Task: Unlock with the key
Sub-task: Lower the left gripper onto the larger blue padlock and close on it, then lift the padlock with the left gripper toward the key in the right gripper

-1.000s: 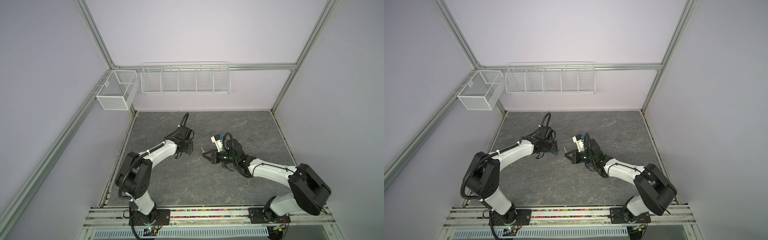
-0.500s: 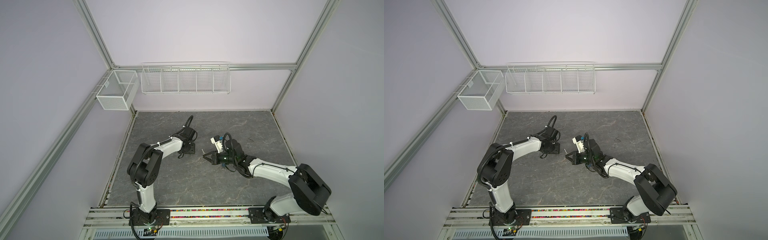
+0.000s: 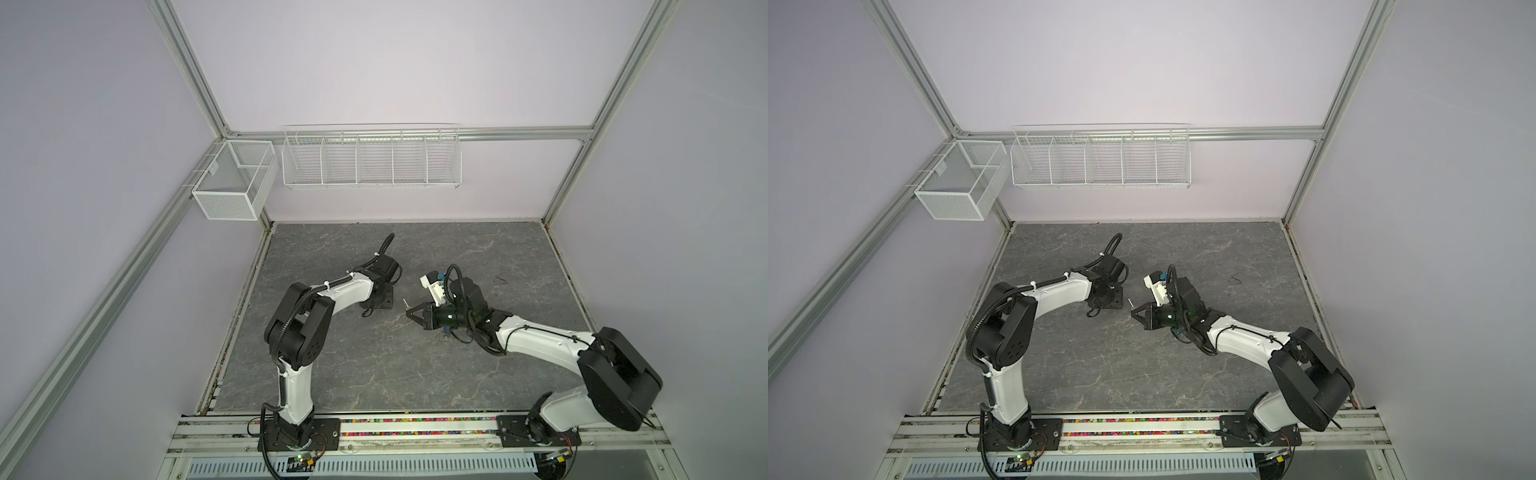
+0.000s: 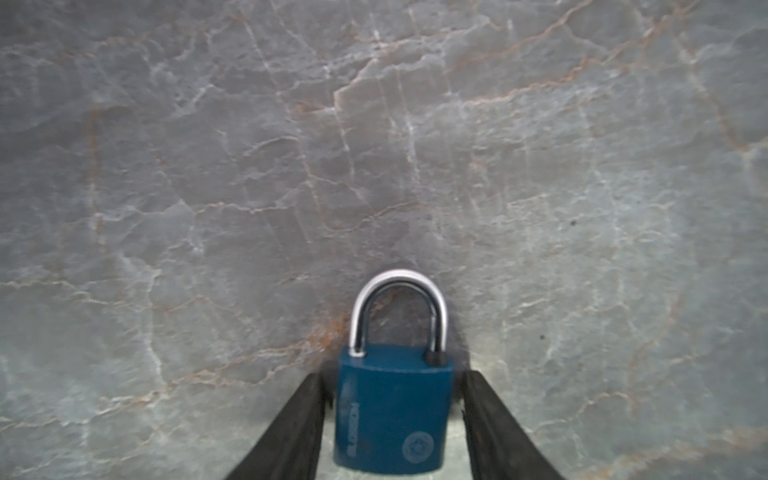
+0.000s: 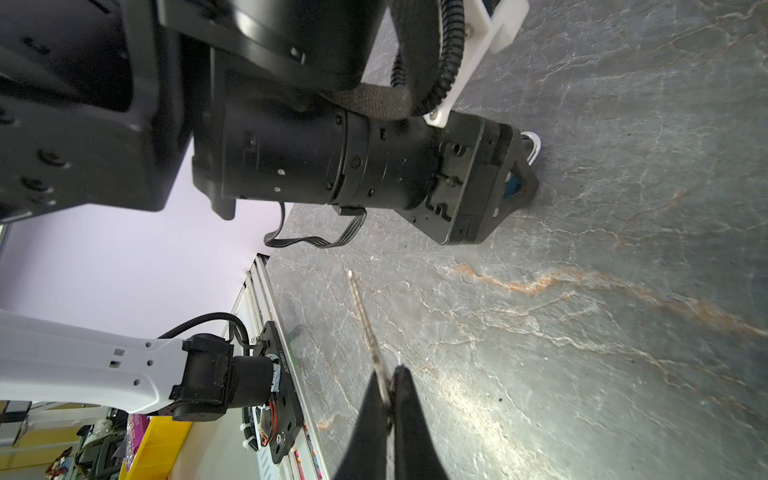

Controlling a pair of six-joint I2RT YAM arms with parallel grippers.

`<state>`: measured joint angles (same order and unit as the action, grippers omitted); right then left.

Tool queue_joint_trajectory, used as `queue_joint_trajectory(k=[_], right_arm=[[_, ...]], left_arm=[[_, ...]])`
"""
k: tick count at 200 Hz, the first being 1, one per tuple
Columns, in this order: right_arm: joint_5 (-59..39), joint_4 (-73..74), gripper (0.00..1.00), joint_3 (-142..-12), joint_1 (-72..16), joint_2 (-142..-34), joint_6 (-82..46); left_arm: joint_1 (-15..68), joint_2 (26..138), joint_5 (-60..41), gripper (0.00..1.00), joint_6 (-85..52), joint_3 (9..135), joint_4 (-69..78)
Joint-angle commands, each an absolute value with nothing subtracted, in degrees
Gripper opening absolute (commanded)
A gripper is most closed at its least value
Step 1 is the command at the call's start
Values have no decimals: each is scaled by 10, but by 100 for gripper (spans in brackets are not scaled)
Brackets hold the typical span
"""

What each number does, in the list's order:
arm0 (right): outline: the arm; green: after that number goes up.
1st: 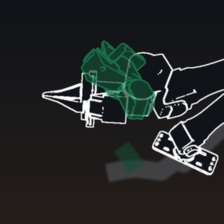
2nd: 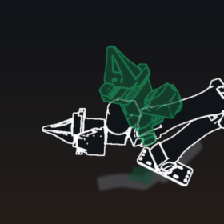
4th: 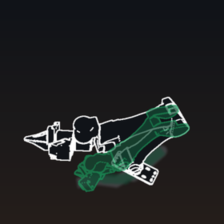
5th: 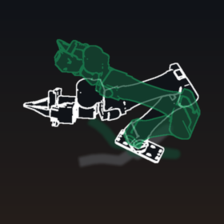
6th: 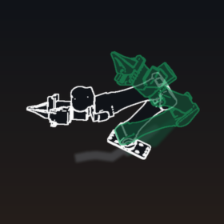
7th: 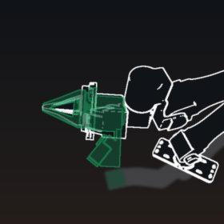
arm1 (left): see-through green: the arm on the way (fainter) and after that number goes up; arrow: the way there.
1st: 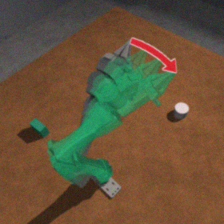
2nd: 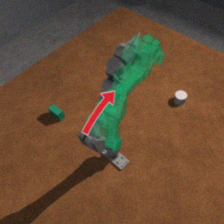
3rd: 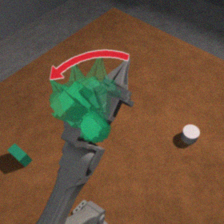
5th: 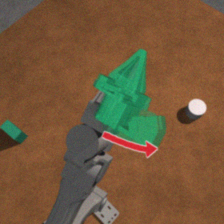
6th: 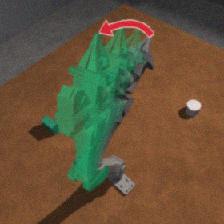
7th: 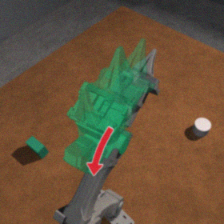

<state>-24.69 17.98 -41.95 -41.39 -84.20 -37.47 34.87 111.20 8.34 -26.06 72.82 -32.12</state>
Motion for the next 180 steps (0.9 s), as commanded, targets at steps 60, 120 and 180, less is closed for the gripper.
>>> queue_joint_trajectory(k=[60, 120, 180], right_arm=[[-246, 179, 6, -426, -414, -835, -368], [-244, 171, 6, -424, -413, -827, -364], [-241, 169, 6, -424, -411, -825, -365]], left_arm=[[362, 1133, 88, 47, -286, 731, -340], [369, 1159, 125, 45, -283, 739, -358], [369, 1172, 114, 43, -284, 734, -344]])
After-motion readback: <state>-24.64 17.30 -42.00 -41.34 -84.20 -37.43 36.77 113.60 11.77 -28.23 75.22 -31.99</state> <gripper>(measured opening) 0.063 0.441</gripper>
